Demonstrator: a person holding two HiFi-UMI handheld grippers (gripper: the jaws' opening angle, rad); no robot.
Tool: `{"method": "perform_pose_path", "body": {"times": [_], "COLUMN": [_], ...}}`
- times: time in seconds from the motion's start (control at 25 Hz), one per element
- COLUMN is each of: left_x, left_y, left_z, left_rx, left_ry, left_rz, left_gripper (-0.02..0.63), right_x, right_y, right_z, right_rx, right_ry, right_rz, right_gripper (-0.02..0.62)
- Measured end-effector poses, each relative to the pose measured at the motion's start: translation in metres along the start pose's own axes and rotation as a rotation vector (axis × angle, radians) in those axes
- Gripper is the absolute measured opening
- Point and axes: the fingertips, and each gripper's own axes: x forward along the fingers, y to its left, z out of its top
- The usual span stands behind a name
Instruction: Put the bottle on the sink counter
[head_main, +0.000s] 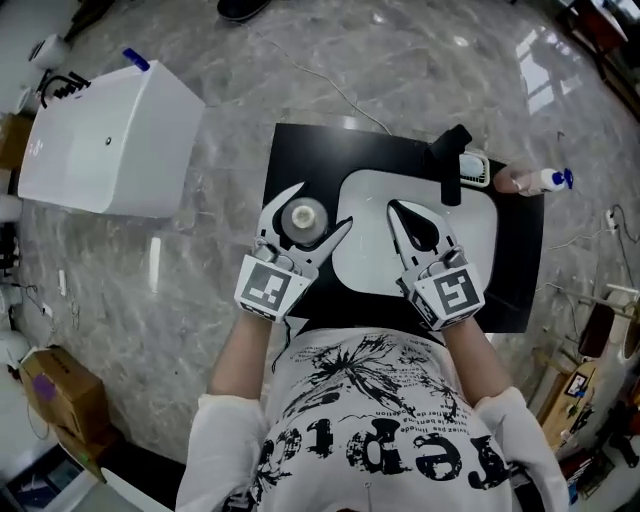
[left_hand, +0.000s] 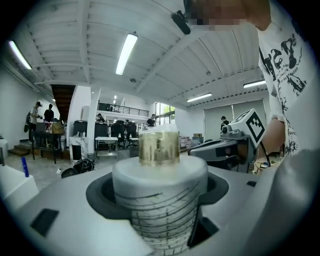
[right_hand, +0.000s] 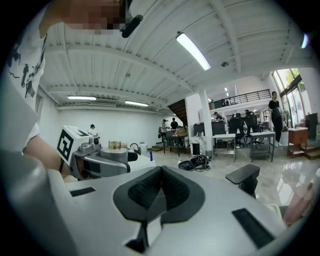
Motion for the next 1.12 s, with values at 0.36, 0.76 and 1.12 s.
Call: {"method": "perform_pose_path", "body": {"times": [0.36,0.76,1.12], "left_x": [0.076,0.145,0.186], "left_y": [0.07,0.113,0.135], "left_z": [-0.081,-0.141,-0.168], "left_rx": [-0.048,-0.06,-0.04], "left_ry": [0.068,0.135,0.191], "left_rz": [-0.086,-0.147,-0.156], "left_gripper": [0.35,0.35,0.35], "right_x": [0.072,0.123,0.144], "right_y": [-0.044,-0.088,-0.104], "right_z": [-0.049,-0.086,-0.108], "right_rx": [0.014,0.086,0.063], "right_ry": [0.043,0.076,0.121], "right_rz": [-0.08,-0.122,-0.131], "right_gripper": [0.015,0.015,0.015]}}
